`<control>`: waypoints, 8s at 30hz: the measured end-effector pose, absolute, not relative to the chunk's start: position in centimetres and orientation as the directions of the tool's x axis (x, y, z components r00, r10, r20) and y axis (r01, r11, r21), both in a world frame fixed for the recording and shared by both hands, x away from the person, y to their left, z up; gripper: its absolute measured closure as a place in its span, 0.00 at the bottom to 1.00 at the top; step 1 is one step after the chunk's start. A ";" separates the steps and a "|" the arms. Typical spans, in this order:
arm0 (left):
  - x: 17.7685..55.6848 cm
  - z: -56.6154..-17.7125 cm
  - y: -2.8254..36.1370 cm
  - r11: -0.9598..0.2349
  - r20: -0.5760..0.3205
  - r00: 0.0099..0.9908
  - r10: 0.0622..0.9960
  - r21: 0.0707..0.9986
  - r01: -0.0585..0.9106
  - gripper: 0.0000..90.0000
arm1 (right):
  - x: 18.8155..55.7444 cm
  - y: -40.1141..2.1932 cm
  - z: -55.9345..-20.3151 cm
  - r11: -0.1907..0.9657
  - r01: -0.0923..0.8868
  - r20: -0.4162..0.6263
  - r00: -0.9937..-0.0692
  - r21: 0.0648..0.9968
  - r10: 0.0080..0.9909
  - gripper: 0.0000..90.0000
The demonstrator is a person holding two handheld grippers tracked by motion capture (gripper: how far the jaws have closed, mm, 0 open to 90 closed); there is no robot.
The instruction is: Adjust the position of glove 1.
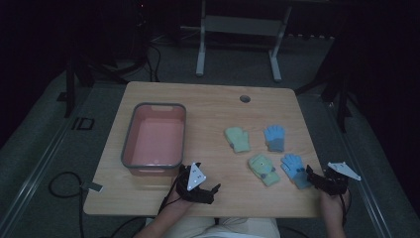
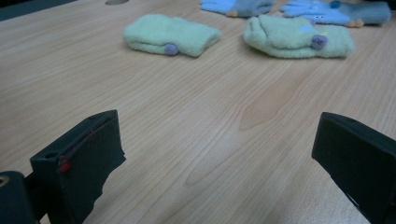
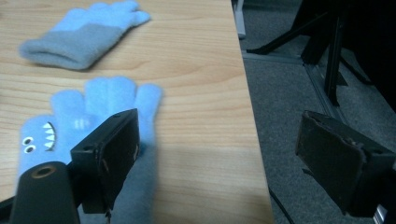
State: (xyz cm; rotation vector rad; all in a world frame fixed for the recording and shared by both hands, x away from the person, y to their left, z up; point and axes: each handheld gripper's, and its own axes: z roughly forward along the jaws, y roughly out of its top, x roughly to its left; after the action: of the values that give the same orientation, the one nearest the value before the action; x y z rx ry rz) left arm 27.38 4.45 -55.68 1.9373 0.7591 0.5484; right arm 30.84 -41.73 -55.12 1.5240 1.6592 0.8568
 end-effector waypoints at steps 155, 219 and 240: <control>27.1 -55.7 4.5 -0.364 0.076 0.730 0.680 0.899 0.245 0.02 | 44.5 -17.6 -50.2 0.360 0.619 -0.002 -0.501 0.698 0.865 0.97; 27.0 -55.7 4.3 -0.378 0.094 0.738 0.669 0.897 0.229 0.02 | 34.4 -16.7 -50.7 0.312 0.549 -0.011 -0.482 0.775 0.876 0.69; 27.2 -55.7 4.6 -0.358 0.069 0.736 0.674 0.902 0.243 0.02 | 34.8 -29.0 -49.4 0.535 0.441 -0.083 -0.712 0.720 0.698 0.71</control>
State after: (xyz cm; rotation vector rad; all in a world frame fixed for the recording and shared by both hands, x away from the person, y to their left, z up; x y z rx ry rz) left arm 27.16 4.57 -55.69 1.9300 0.7019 0.5367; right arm 34.84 -29.01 -49.44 0.9373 2.4161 0.9844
